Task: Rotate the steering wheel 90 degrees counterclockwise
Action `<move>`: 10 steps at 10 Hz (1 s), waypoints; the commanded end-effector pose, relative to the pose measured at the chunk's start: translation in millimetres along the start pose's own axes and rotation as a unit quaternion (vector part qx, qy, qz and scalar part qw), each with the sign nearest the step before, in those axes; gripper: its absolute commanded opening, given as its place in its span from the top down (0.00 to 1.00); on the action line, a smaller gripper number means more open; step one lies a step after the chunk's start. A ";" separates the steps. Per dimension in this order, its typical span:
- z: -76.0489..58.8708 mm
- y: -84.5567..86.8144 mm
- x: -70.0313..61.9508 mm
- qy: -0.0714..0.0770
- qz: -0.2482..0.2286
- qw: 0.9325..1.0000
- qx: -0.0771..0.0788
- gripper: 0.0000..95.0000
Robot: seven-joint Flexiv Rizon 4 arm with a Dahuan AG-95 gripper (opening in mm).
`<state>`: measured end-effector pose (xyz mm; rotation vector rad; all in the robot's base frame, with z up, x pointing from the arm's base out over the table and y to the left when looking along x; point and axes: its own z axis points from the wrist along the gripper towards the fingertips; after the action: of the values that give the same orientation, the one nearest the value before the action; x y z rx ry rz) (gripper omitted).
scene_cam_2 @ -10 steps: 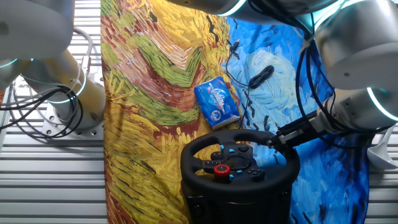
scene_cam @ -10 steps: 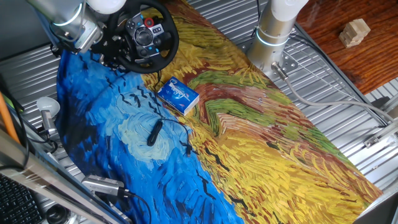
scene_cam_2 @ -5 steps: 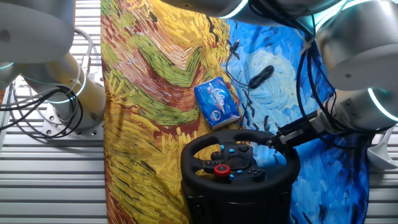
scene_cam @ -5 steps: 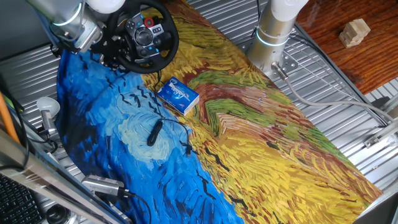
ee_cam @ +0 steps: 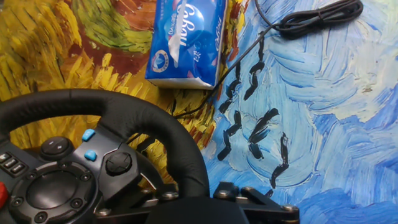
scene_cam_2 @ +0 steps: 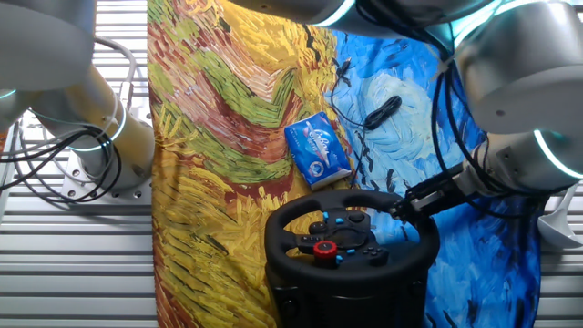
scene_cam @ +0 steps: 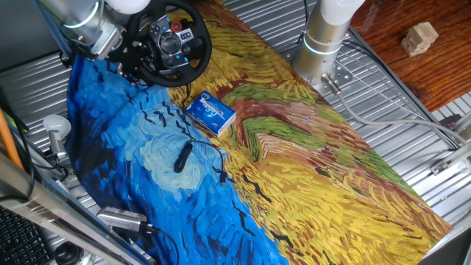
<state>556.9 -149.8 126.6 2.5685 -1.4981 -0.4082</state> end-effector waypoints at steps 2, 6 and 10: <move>-9.2 -0.7 -0.3 0.000 0.014 1.000 -0.004 0.00; -37.1 -4.3 -3.1 0.028 0.107 0.994 -0.016 0.20; -60.2 -0.8 -10.1 0.062 0.251 0.966 -0.016 0.80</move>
<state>572.0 -142.2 176.0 2.1942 -1.8505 -0.2684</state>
